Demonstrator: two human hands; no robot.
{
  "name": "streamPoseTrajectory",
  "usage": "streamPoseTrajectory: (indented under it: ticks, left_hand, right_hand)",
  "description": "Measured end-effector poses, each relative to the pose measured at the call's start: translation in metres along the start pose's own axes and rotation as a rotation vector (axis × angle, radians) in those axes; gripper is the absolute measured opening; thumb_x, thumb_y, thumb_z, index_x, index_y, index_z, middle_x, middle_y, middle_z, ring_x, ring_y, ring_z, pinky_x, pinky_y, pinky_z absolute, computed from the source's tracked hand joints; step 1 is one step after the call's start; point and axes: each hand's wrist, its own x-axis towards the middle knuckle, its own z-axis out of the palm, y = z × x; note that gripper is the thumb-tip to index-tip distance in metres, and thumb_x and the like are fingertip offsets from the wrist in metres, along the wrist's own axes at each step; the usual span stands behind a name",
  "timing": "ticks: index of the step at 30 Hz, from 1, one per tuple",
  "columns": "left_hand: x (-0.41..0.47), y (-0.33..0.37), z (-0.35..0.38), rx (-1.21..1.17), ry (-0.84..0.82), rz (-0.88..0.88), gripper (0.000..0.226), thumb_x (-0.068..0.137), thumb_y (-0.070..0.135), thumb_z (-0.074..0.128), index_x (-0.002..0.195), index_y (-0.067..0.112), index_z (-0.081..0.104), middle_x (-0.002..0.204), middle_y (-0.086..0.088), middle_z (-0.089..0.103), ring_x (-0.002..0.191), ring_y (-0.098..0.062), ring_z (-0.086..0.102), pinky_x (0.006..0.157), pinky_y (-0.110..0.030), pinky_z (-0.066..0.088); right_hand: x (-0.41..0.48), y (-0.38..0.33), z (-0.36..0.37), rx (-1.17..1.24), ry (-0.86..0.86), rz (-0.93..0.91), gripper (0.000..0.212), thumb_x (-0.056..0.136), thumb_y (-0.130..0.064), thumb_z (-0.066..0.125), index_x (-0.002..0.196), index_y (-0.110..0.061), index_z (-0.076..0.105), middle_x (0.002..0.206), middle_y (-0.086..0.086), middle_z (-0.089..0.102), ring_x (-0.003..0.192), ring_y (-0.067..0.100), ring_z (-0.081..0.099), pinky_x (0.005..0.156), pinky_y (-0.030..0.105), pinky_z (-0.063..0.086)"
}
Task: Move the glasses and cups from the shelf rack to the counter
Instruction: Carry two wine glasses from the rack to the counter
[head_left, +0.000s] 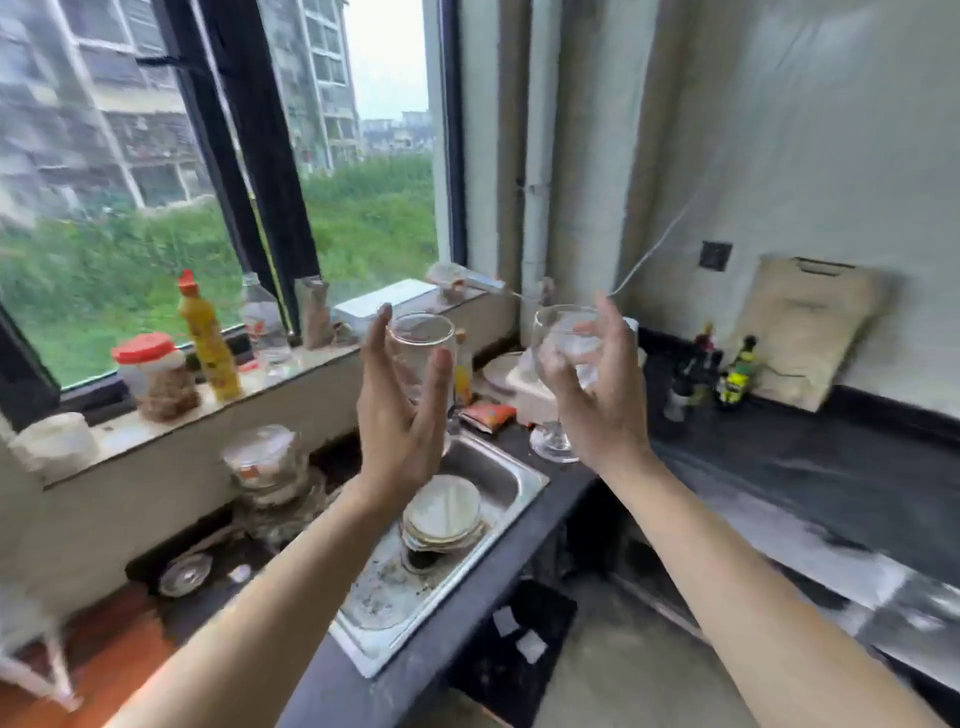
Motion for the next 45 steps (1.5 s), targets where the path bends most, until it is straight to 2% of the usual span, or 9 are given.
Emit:
streamPoseTrajectory:
  ticks: [3,6,11,17,23,28,32,36,45]
  left_hand:
    - [-0.022,0.031,0.092,-0.057,-0.116,-0.022,0.071,0.096,0.060,0.047,0.152,0.022,0.025,0.130,-0.008,0.061,0.115,-0.025,0.061,0.100,-0.048,0.046]
    - [-0.034,0.057,0.171,-0.103,-0.241,0.001,0.071,0.096,0.053,0.052,0.152,0.019,0.025,0.122,0.003,0.061,0.094,-0.009,0.065,0.088,-0.028,0.050]
    - [-0.041,0.086,0.287,-0.190,-0.461,0.035,0.072,0.093,0.051,0.054,0.152,0.016,0.030,0.126,0.000,0.060,0.110,-0.024,0.063,0.098,-0.048,0.048]
    - [-0.047,0.099,0.442,-0.281,-0.636,0.061,0.072,0.088,0.062,0.056,0.146,0.023,0.039,0.128,0.007,0.061,0.117,-0.008,0.059,0.099,-0.041,0.049]
    - [-0.053,0.136,0.600,-0.389,-0.843,0.069,0.072,0.087,0.065,0.056,0.146,0.028,0.037,0.127,0.017,0.055,0.109,0.002,0.057,0.097,-0.040,0.052]
    - [-0.085,0.187,0.709,-0.537,-1.056,0.044,0.073,0.086,0.060,0.062,0.146,0.027,0.039,0.135,0.008,0.058,0.118,-0.015,0.061,0.098,-0.046,0.051]
    - [-0.128,0.225,0.778,-0.633,-1.214,-0.034,0.064,0.084,0.056,0.066,0.139,0.031,0.045,0.133,0.010,0.060,0.118,-0.013,0.062,0.100,-0.046,0.051]
    - [-0.171,0.252,0.846,-0.639,-1.309,-0.070,0.054,0.083,0.052,0.069,0.132,0.037,0.050,0.126,0.015,0.063,0.110,-0.010,0.065,0.095,-0.044,0.054]
    - [-0.224,0.314,1.005,-0.461,-1.285,-0.159,0.057,0.077,0.047,0.078,0.128,0.038,0.054,0.128,0.004,0.060,0.103,-0.015,0.069,0.095,-0.045,0.055]
  right_hand:
    - [0.005,0.052,-0.089,-0.086,0.072,0.076,0.086,0.082,-0.060,0.052,0.153,-0.016,0.032,0.126,-0.005,0.055,0.097,0.000,0.060,0.082,0.022,0.046]
    - [0.007,0.092,-0.162,-0.163,0.154,0.119,0.084,0.082,-0.057,0.053,0.153,-0.017,0.034,0.125,-0.007,0.054,0.091,-0.003,0.062,0.079,0.024,0.047]
    - [0.012,0.154,-0.257,-0.277,0.303,0.189,0.073,0.080,-0.051,0.056,0.146,-0.022,0.043,0.119,-0.019,0.051,0.090,-0.001,0.063,0.082,0.027,0.049]
    - [0.027,0.234,-0.356,-0.431,0.395,0.277,0.073,0.077,-0.053,0.061,0.142,-0.023,0.045,0.130,-0.008,0.055,0.095,0.004,0.066,0.083,0.014,0.043]
    - [0.051,0.291,-0.463,-0.584,0.510,0.412,0.071,0.076,-0.052,0.068,0.139,-0.031,0.043,0.128,-0.013,0.058,0.098,0.005,0.068,0.088,0.031,0.052]
    - [0.037,0.313,-0.559,-0.658,0.688,0.535,0.074,0.073,-0.053,0.073,0.138,-0.033,0.043,0.126,-0.018,0.058,0.109,0.012,0.066,0.097,0.044,0.051]
    - [0.014,0.333,-0.634,-0.694,0.775,0.656,0.083,0.070,-0.059,0.071,0.143,-0.032,0.043,0.122,-0.026,0.055,0.117,0.007,0.058,0.100,0.036,0.046]
    - [-0.005,0.374,-0.708,-0.713,0.821,0.720,0.078,0.077,-0.048,0.076,0.145,-0.026,0.045,0.127,-0.018,0.054,0.112,-0.001,0.048,0.089,0.017,0.035]
    - [0.019,0.486,-0.877,-0.610,0.701,0.767,0.064,0.068,-0.049,0.080,0.126,-0.040,0.054,0.123,-0.012,0.055,0.108,0.002,0.053,0.080,0.005,0.032]
